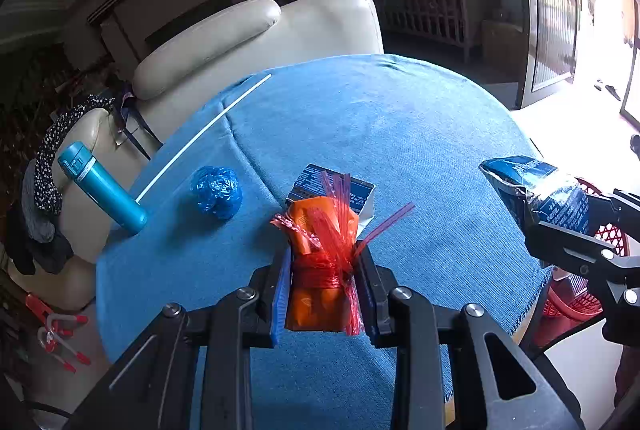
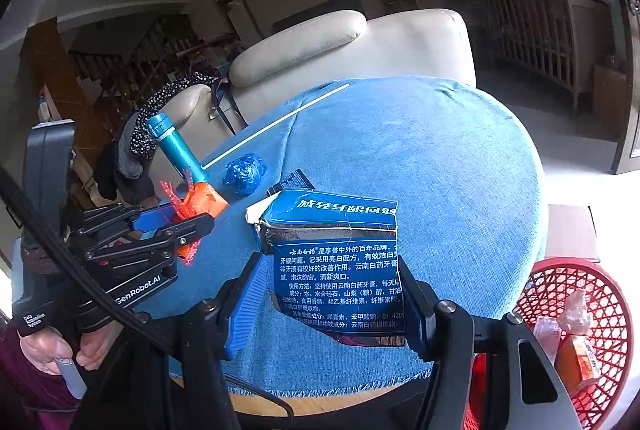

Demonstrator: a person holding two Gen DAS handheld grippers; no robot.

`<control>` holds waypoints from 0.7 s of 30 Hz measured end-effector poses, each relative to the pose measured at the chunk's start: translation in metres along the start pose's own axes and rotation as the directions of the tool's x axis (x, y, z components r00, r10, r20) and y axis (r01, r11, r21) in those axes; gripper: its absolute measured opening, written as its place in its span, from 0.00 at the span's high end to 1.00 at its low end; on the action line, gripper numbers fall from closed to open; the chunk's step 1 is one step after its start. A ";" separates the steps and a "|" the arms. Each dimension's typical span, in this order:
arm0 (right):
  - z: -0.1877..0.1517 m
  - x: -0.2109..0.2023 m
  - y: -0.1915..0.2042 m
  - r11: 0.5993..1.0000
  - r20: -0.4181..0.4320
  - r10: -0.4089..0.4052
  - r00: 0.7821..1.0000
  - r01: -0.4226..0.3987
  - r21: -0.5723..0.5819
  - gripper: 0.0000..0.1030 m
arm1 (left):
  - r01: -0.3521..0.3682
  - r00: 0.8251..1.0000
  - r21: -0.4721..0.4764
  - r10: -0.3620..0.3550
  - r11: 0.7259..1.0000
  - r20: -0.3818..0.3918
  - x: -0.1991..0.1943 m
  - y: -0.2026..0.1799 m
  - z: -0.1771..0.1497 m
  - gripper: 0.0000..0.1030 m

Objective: Collect trash
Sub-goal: 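Carry the orange candy and blue carton toward the red wastebasket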

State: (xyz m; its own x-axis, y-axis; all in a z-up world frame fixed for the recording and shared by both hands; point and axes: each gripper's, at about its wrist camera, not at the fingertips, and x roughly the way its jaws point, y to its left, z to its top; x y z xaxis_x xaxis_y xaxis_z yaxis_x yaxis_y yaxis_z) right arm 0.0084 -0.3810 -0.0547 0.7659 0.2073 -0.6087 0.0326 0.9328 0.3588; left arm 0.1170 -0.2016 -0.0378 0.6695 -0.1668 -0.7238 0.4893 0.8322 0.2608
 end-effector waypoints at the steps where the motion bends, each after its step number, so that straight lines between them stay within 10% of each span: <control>1: 0.000 0.000 0.000 1.000 0.000 0.002 1.000 -0.002 0.002 0.38 | 0.000 1.000 0.001 0.000 1.000 0.000 0.000 -0.001 0.000 0.69; 21: -0.003 -0.004 -0.015 0.999 0.017 0.001 1.000 -0.002 0.034 0.38 | 0.001 1.000 0.047 -0.001 0.999 0.002 -0.004 -0.021 0.002 0.69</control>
State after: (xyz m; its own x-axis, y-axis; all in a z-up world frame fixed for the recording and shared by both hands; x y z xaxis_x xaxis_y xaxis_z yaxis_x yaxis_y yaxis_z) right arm 0.0031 -0.3948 -0.0596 0.7767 0.2035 -0.5961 0.0531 0.9218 0.3839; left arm 0.1053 -0.2190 -0.0390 0.6701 -0.1692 -0.7227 0.5157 0.8064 0.2894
